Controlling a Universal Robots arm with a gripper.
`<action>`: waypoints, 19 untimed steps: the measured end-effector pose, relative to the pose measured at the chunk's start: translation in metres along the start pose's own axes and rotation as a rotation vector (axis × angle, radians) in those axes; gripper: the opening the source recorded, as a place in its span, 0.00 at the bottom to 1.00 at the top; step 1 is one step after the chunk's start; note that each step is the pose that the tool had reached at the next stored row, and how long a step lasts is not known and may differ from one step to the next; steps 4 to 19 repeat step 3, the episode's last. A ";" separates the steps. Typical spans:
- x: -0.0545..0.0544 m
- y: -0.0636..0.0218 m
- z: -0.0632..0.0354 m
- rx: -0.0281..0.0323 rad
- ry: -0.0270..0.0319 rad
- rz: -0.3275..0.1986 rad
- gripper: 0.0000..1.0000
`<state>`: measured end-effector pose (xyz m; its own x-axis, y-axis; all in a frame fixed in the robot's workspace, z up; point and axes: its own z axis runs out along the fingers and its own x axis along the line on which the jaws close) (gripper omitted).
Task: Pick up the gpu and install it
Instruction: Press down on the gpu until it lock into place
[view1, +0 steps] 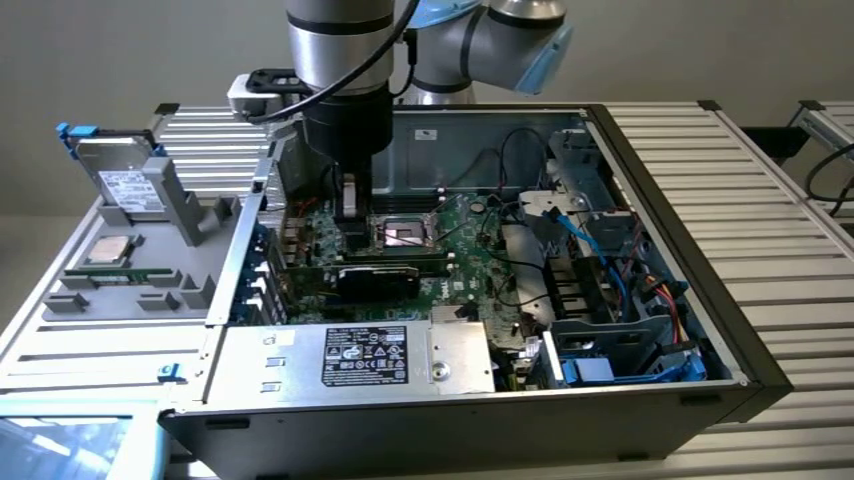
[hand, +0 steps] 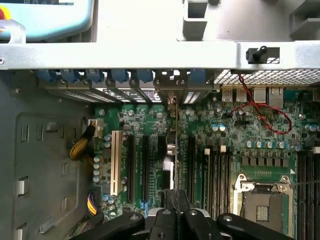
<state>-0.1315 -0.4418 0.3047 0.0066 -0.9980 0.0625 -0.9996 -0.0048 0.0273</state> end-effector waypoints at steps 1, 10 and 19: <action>0.000 0.0000 0.0000 0.0000 0.0000 0.000 0.12; 0.000 0.0000 0.0000 0.0000 0.0000 0.000 0.12; 0.000 0.0000 0.0000 0.0000 0.0000 0.000 0.12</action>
